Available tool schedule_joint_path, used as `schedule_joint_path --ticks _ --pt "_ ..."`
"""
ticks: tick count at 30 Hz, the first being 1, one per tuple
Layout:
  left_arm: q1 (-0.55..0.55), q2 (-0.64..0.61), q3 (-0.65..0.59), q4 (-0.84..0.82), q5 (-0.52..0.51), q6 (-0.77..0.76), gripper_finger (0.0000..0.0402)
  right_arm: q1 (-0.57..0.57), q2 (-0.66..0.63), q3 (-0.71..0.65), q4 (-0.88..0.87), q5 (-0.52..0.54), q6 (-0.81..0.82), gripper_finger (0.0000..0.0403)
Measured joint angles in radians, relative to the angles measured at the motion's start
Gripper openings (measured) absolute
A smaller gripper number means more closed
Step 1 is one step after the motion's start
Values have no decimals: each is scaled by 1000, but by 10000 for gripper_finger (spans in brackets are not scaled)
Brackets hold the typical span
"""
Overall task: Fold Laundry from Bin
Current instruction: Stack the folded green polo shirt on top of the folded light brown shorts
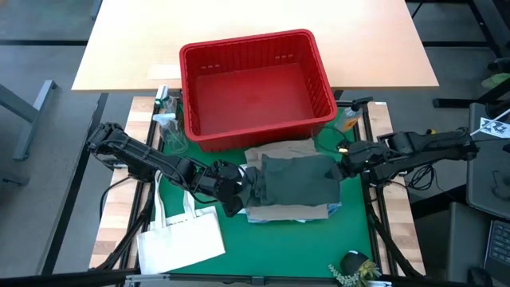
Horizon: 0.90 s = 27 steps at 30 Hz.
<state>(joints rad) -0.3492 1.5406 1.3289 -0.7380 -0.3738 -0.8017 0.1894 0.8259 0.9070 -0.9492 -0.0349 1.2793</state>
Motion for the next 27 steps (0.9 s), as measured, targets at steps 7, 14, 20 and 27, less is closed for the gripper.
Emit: schedule_joint_path --ticks 7,14,20,27 --pt "0 0 0 0 -81 0 55 0 35 -1 -21 15 -4 29" --pt "0 0 0 -2 -81 2 55 0 59 -1 -26 15 -59 36" --pt "0 0 0 -2 -80 57 64 0 77 -1 -31 15 -83 106" --pt "19 20 2 5 -89 99 119 0 88 -1 -51 15 -84 189"
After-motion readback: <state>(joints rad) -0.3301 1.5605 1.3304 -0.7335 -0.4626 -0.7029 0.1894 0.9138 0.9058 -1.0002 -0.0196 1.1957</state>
